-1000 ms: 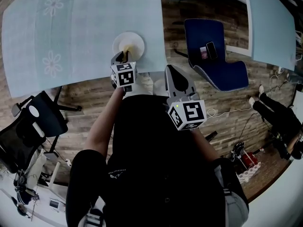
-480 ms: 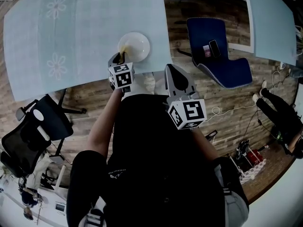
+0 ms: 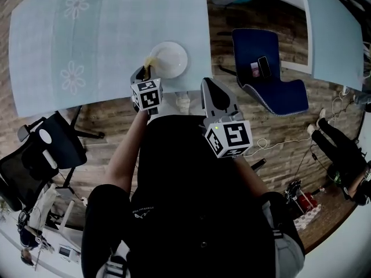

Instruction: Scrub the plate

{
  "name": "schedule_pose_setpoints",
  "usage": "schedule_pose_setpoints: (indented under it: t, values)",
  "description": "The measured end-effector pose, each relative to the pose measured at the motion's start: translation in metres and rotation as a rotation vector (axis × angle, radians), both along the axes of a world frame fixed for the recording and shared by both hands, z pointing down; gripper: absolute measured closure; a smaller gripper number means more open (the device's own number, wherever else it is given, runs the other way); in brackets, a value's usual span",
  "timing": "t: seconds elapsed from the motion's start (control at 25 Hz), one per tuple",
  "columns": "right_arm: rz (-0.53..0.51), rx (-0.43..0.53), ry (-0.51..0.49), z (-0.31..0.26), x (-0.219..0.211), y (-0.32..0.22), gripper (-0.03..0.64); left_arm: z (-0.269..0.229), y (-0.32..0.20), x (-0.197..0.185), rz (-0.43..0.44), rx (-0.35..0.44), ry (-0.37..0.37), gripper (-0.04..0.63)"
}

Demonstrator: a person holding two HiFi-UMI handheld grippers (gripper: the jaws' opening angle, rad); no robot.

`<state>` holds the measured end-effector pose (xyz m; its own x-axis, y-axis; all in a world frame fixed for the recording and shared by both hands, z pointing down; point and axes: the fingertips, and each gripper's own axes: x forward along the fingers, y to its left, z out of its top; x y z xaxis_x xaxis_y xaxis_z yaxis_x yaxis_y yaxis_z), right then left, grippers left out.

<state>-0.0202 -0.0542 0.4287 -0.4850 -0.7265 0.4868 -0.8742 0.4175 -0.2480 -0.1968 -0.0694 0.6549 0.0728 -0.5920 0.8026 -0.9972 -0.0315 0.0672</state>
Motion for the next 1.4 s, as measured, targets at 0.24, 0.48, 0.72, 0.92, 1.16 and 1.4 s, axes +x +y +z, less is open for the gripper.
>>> schedule_pose_setpoints:
  t: [0.24,0.48,0.72,0.92,1.16,1.4]
  values:
    - [-0.088,0.012,-0.014,-0.005,0.0,-0.01,0.607,-0.008,0.009,-0.011,-0.097,0.006,-0.028,0.526]
    - [-0.189,0.008,-0.023,-0.009,0.008,-0.018,0.607,-0.022,0.031,-0.003,-0.219,0.001,0.0,0.526]
    - [-0.239,-0.001,-0.023,-0.008,0.027,-0.022,0.607,-0.021,0.04,0.032,-0.26,-0.001,0.03,0.526]
    - [-0.231,-0.016,-0.021,-0.003,0.044,-0.022,0.607,-0.021,0.033,0.068,-0.197,0.003,0.056,0.526]
    - [-0.184,-0.017,-0.017,-0.002,0.056,-0.023,0.607,-0.015,0.026,0.092,-0.113,-0.013,0.057,0.526]
    - [-0.135,-0.026,-0.015,-0.001,0.058,-0.021,0.607,-0.007,0.022,0.1,-0.038,-0.041,0.06,0.526]
